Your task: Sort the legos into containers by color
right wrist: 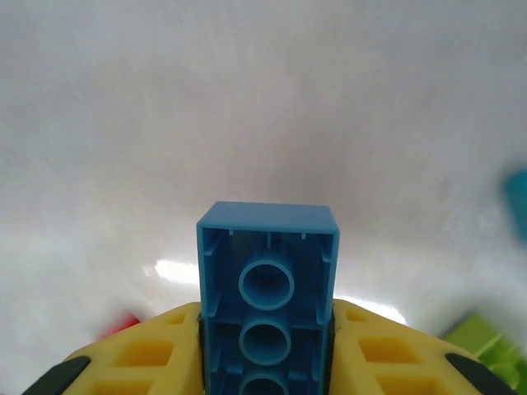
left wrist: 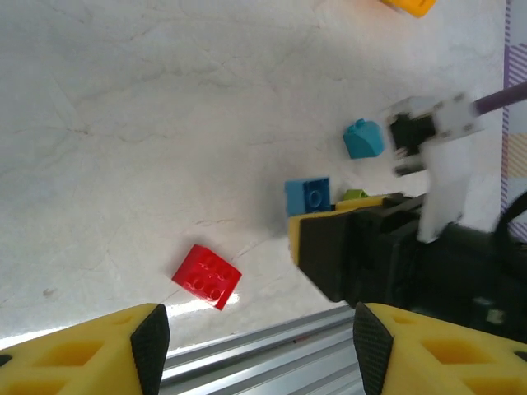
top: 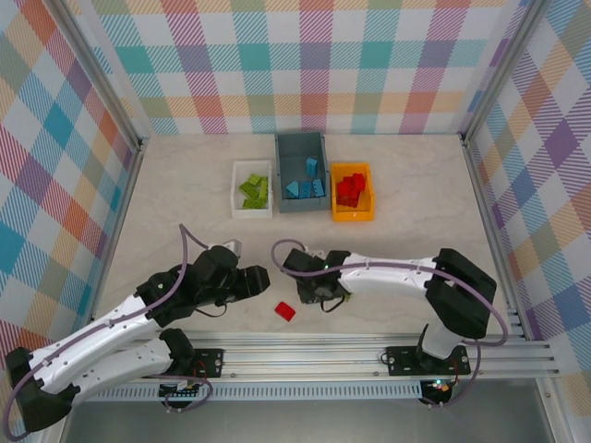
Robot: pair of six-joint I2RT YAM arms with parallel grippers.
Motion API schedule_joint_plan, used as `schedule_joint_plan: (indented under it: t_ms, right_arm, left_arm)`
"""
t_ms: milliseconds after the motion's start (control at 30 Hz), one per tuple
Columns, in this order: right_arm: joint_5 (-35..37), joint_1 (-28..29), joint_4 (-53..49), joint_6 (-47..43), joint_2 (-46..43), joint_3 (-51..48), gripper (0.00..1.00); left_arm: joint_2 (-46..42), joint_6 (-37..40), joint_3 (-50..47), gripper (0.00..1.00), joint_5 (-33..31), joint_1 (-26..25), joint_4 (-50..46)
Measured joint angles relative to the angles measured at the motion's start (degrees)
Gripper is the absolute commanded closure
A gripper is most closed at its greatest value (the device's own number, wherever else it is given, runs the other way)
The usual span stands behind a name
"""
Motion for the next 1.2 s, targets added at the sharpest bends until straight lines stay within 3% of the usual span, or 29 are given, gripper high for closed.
schedule_joint_plan:
  t_ms: [100, 233, 400, 633, 867, 1200]
  right_arm:
    - [-0.35, -7.3, -0.94, -4.2, 1.88, 10.56, 0.69]
    - [-0.9, -14.86, -2.12, -9.6, 12.37, 28.35, 0.7]
    - [-1.31, -18.67, -6.01, -14.51, 30.12, 49.96, 0.69]
    - [-2.34, -22.03, -12.63, -18.14, 51.76, 75.52, 0.66]
    - [-5.29, -23.89, -13.79, -21.0, 59.93, 83.62, 0.44]
    - [-6.95, -23.17, -14.19, -24.15, 57.13, 84.17, 0.44]
  left_arm:
    - [3.52, 0.83, 4.04, 0.4, -3.54, -0.5, 1.66]
    - [7.28, 1.9, 7.45, 0.41, -9.46, -0.92, 4.26]
    - [12.83, 3.58, 10.49, 0.41, -13.2, -0.98, 6.99]
    - [18.78, 4.5, 11.47, 0.41, -13.49, -1.84, 10.03]
    - [19.26, 4.46, 11.3, 0.4, -13.18, -2.8, 10.51]
    - [19.32, 1.01, 10.29, 0.4, -13.53, -4.17, 8.59]
